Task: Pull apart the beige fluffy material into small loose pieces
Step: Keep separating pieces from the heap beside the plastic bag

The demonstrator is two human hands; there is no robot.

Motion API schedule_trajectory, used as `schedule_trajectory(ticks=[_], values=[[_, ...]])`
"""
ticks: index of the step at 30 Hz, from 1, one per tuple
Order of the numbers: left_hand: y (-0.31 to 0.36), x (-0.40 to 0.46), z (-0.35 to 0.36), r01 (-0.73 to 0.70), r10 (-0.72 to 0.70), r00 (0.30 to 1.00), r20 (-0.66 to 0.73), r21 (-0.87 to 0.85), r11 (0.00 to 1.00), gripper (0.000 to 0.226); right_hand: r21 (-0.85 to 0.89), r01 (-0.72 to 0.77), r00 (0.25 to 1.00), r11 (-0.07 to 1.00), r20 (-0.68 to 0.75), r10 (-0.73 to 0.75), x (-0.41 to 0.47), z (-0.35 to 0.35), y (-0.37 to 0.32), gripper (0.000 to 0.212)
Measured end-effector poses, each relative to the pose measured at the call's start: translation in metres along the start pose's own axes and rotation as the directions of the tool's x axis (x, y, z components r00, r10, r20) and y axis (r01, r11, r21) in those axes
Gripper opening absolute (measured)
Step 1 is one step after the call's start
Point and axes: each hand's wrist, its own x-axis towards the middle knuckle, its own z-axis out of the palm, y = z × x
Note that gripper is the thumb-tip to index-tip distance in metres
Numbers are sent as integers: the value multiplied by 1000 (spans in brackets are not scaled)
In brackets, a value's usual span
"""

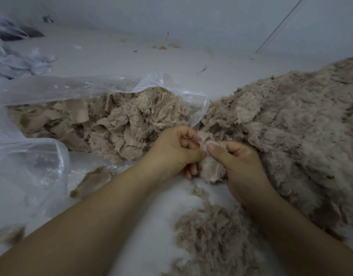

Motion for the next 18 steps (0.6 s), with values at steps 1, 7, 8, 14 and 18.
schedule_trajectory(ticks=[1, 7, 8, 14, 18], values=[[0, 0, -1, 8, -8, 1000, -4, 7, 1000, 22, -12, -3, 1000, 1000, -17, 3, 1, -1, 1, 29], [4, 1, 1, 18, -18, 998, -67, -3, 1000, 18, -50, -4, 998, 999, -60, 1, 0, -1, 2, 32], [5, 0, 1, 16, -18, 998, -62, -19, 1000, 17, -71, -2, 998, 997, -69, -3, 0, 0, 2, 33], [0, 1, 6, -70, 75, 990, -119, 47, 996, 30, -80, -9, 998, 997, -69, 4, 1, 2, 1, 33], [-3, 3, 6, -115, 123, 969, -214, 50, 992, 33, -58, -51, 995, 997, -85, 46, 2, 1, 2, 23]])
